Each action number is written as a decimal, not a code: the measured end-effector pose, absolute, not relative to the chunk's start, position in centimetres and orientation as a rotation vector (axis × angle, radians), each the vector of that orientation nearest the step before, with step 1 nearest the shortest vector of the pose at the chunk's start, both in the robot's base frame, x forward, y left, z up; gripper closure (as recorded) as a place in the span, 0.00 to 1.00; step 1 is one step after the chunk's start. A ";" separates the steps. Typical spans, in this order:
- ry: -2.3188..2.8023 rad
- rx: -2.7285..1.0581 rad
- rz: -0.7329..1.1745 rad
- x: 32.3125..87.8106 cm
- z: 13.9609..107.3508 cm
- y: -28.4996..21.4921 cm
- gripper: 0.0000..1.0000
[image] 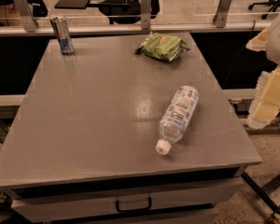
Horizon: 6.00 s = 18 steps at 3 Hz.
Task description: Pick redbull can
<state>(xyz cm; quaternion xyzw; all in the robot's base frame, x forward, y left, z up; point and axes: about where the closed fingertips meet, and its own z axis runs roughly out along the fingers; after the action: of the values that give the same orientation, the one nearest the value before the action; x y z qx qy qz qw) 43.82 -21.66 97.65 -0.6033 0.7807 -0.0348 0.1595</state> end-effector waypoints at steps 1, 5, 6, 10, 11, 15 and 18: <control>2.231 -1.724 -0.099 43.8 97.7 -21.7 0.00; 2.023 -1.642 0.017 53.8 99.2 -13.4 0.00; 1.970 -1.603 0.098 56.9 99.7 -9.8 0.00; 1.984 -1.367 0.220 66.6 98.5 3.8 0.00; 2.028 -1.288 0.232 68.0 97.7 6.8 0.00; 2.096 -1.049 0.169 71.9 95.4 11.9 0.00; 2.079 -0.975 0.249 79.1 93.7 15.4 0.00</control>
Offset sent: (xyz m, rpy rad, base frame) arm 0.0097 0.0095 0.0023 0.0169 0.0008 0.0368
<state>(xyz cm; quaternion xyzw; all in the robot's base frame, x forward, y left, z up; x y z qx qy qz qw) 79.10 15.35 93.72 -0.3862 0.8232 0.0988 0.4042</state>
